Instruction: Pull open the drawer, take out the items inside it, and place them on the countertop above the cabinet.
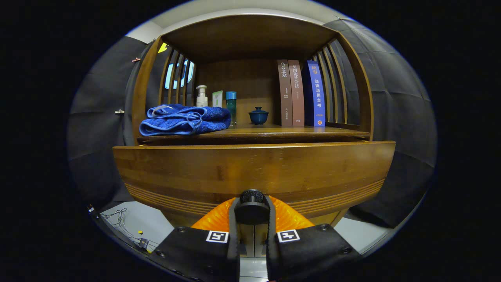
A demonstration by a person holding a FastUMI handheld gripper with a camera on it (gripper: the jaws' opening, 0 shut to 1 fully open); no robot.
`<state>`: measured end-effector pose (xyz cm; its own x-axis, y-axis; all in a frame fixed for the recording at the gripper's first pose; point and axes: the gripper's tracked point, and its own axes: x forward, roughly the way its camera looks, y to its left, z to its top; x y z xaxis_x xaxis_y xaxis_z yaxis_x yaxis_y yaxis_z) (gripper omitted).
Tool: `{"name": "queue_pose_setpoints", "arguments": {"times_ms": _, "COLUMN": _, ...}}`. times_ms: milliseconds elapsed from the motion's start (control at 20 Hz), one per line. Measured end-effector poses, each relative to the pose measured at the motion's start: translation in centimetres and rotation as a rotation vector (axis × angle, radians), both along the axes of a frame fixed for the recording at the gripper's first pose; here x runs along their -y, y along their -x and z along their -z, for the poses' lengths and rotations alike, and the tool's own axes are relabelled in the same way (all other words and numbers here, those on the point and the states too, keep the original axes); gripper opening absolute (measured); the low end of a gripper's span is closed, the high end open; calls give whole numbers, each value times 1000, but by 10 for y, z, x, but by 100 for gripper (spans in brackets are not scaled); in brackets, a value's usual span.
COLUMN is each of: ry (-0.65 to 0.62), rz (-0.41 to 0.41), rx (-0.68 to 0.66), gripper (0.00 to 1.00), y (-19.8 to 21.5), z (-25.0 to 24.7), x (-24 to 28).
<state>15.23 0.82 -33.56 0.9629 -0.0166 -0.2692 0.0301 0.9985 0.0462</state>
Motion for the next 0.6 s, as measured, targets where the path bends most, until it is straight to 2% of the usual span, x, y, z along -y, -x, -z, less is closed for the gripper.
{"name": "queue_pose_setpoints", "arguments": {"times_ms": 600, "ry": -16, "rz": -4, "rx": -41, "gripper": 30, "y": 88, "z": -4, "x": 0}}
